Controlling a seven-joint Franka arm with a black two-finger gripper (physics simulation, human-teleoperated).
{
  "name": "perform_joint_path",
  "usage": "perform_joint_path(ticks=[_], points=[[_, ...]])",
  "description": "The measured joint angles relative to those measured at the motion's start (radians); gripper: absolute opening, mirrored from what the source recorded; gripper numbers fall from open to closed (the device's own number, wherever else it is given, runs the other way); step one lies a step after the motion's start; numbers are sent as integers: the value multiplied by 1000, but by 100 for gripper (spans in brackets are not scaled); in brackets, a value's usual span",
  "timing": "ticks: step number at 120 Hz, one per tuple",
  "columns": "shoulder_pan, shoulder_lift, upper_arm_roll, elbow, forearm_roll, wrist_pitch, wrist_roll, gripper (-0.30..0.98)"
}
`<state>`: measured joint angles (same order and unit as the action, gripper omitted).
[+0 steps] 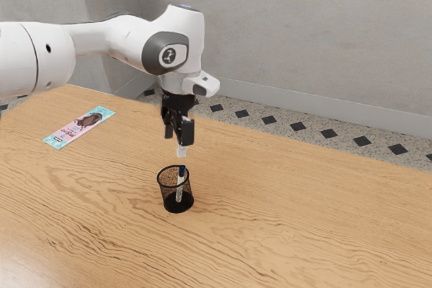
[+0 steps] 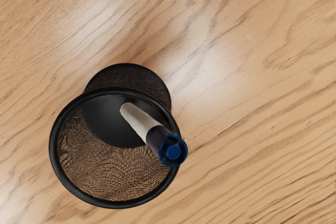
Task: Take the marker out of the pen holder and place it to the left of the pen holder.
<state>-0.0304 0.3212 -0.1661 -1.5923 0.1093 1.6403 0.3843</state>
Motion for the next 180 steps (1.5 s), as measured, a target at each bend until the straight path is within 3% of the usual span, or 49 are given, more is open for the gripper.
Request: perform_joint_path(ticks=[21,46,114,160,180], points=[[-2,29,-13,-20,17,25,17,69],[-21,58,-13,-61,88,67,34,69],[-51,121,-9,-53,154,146,61,68],[-48,115,-6,-54,172,152,69,12],[-46,112,-4,-54,168,150,69,-1]])
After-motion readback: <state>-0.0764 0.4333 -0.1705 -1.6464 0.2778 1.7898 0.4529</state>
